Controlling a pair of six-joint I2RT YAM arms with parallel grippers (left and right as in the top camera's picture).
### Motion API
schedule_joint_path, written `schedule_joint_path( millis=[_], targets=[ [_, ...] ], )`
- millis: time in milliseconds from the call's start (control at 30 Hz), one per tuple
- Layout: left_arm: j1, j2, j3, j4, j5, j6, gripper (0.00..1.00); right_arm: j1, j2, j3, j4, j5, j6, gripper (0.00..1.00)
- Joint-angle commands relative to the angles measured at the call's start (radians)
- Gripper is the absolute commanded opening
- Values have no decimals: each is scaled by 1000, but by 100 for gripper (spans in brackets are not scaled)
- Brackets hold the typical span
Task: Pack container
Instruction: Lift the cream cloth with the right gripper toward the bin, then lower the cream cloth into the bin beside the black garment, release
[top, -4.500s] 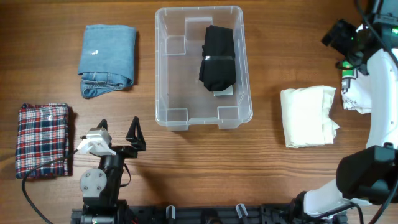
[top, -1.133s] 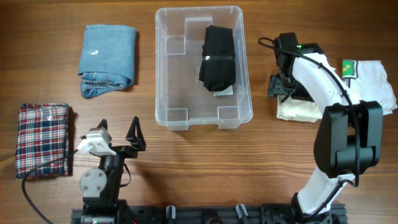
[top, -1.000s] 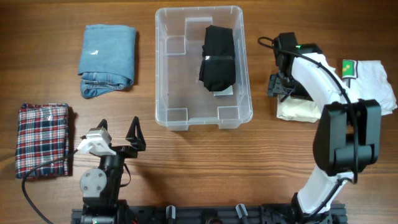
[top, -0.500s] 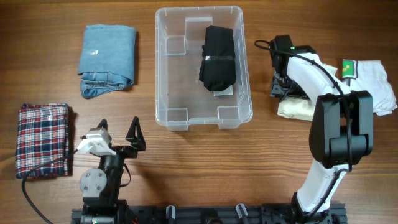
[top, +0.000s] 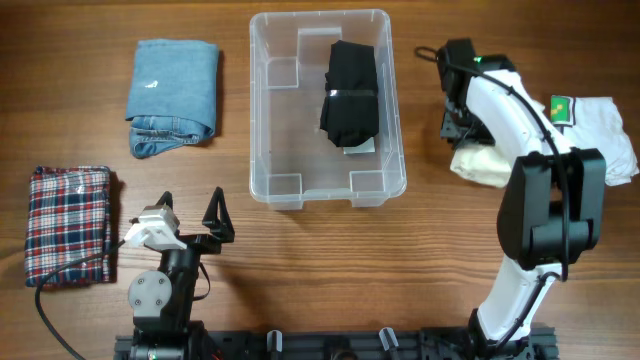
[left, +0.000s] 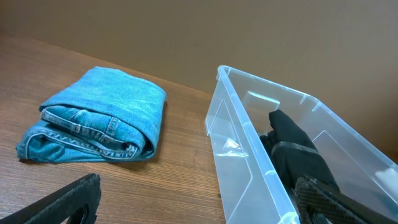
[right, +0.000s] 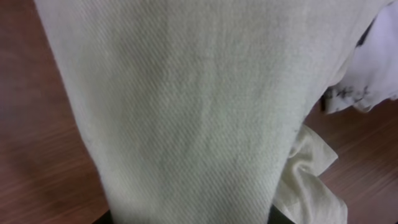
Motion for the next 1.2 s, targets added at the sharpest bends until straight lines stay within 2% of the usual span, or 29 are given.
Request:
schedule_joint_path(
  millis=[0, 200, 367, 467, 633, 700, 1167],
  targets=[
    [8, -4, -8, 0, -14, 20, 100, 2, -117, 131, -66, 18, 3, 38],
    [8, -4, -8, 0, -14, 20, 100, 58, -214, 351, -171, -111, -5, 37],
    [8, -4, -8, 0, -14, 20, 100, 212, -228, 489, -151, -174, -6, 40],
    [8, -4, -8, 0, -14, 20, 100, 333, -227, 495, -73, -174, 2, 44],
    [8, -3, -8, 0, -14, 20, 100, 465, -188, 494, 71, -174, 46, 40],
    [8, -2, -8, 0, -14, 20, 100, 486, -158, 494, 111, -182, 83, 40],
    [8, -2, -8, 0, -14, 21, 100, 520, 119, 494, 293, -199, 93, 40]
  ],
)
